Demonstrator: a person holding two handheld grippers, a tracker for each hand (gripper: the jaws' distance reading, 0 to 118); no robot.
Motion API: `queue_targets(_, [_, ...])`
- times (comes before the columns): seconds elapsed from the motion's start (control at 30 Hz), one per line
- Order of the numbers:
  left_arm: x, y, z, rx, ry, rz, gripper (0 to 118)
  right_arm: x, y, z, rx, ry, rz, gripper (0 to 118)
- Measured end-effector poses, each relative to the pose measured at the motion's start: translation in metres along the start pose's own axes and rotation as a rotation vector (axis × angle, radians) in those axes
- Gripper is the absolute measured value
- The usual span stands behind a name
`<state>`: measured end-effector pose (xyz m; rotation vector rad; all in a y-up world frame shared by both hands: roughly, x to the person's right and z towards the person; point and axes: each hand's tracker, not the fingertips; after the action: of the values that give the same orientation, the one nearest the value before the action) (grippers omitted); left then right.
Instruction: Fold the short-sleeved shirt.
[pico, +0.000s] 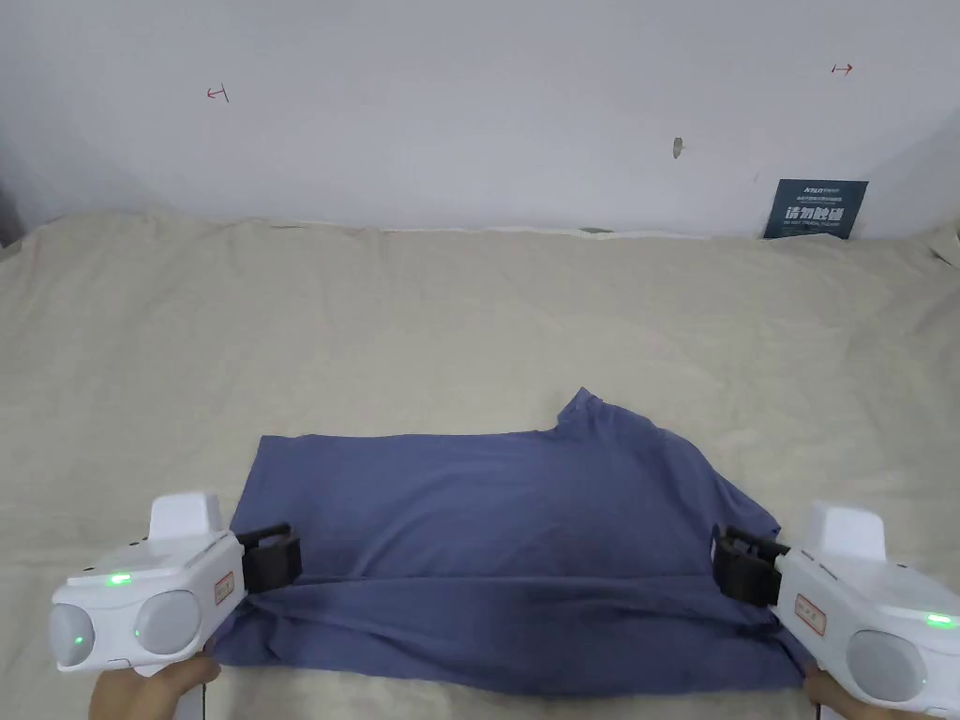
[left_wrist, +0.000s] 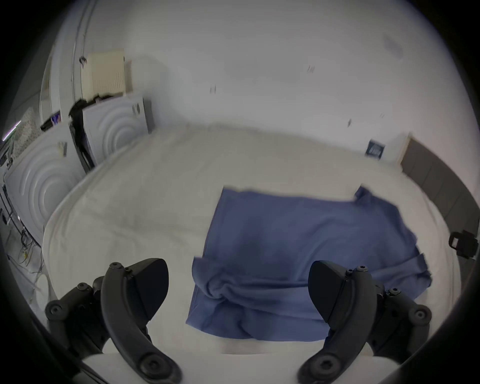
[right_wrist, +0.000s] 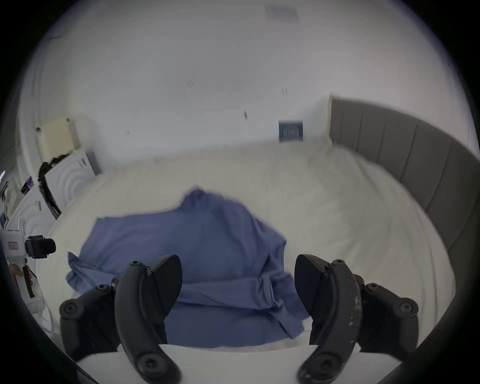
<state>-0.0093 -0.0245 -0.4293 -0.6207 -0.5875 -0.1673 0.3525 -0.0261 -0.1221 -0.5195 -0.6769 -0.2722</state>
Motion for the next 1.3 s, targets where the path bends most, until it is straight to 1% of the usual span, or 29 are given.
queue_targets(0.17, [0.023, 0.001, 0.081, 0.255, -0.051, -0.058, 112, -0.017, 0.005, 0.094, 0.223, -0.023, 0.064, 93])
queue_targets(0.27, [0.033, -0.012, 0.112, 0.355, -0.053, -0.095, 112, -0.022, -0.007, 0.127, 0.269, -0.047, 0.087, 93])
queue_targets(0.3, [0.036, -0.018, 0.12, 0.373, -0.06, -0.107, 111, -0.024, -0.011, 0.137, 0.278, -0.05, 0.09, 90])
queue_targets(0.33, [0.039, -0.024, 0.127, 0.39, -0.069, -0.125, 105, -0.026, -0.016, 0.146, 0.286, -0.05, 0.092, 81])
queue_targets(0.37, [0.042, -0.031, 0.133, 0.4, -0.079, -0.134, 95, -0.027, -0.022, 0.154, 0.303, -0.046, 0.097, 68])
queue_targets(0.4, [0.044, -0.037, 0.139, 0.414, -0.092, -0.146, 77, -0.029, -0.026, 0.161, 0.306, -0.048, 0.1, 49])
queue_targets(0.43, [0.046, -0.043, 0.142, 0.413, -0.09, -0.149, 38, -0.029, -0.029, 0.165, 0.308, -0.052, 0.103, 21])
queue_targets(0.47, [0.049, -0.048, 0.145, 0.407, -0.088, -0.15, 7, -0.03, -0.032, 0.169, 0.308, -0.059, 0.105, 6])
queue_targets(0.5, [0.051, -0.052, 0.144, 0.396, -0.092, -0.153, 1, -0.03, -0.036, 0.173, 0.304, -0.058, 0.098, 4])
queue_targets(0.57, [0.052, -0.059, 0.148, 0.368, -0.164, -0.123, 0, -0.026, -0.038, 0.174, 0.299, -0.028, 0.088, 1])
queue_targets(0.67, [0.051, -0.062, 0.143, 0.344, -0.141, -0.123, 0, -0.029, -0.039, 0.174, 0.29, -0.042, 0.112, 1])
queue_targets(0.83, [0.04, -0.053, 0.126, 0.292, -0.129, -0.138, 0, -0.024, -0.032, 0.167, 0.285, -0.031, 0.101, 1])
queue_targets(1.03, [0.013, -0.035, 0.067, 0.074, -0.099, -0.15, 0, -0.023, -0.021, 0.151, 0.27, -0.028, 0.104, 1])
queue_targets(1.07, [0.007, -0.034, 0.055, 0.037, -0.093, -0.131, 1, -0.023, -0.02, 0.148, 0.267, -0.027, 0.104, 1])
queue_targets(1.1, [0.0, -0.032, 0.044, -0.001, -0.084, -0.117, 6, -0.022, -0.02, 0.145, 0.263, -0.029, 0.105, 1])
queue_targets(1.13, [-0.007, -0.03, 0.03, -0.054, -0.08, -0.113, 22, -0.021, -0.019, 0.141, 0.257, -0.032, 0.106, 1])
queue_targets(1.17, [-0.011, -0.032, 0.02, -0.083, -0.068, -0.1, 43, -0.02, -0.019, 0.137, 0.251, -0.033, 0.105, 1])
queue_targets(1.23, [-0.022, -0.032, -0.003, -0.153, -0.036, -0.081, 98, -0.019, -0.018, 0.128, 0.236, -0.035, 0.101, 1])
queue_targets(1.27, [-0.028, -0.035, -0.013, -0.16, -0.011, -0.062, 109, -0.018, -0.019, 0.124, 0.228, -0.037, 0.101, 1])
queue_targets(1.3, [-0.032, -0.039, -0.021, -0.169, 0.007, -0.045, 109, -0.017, -0.019, 0.12, 0.222, -0.041, 0.101, 1])
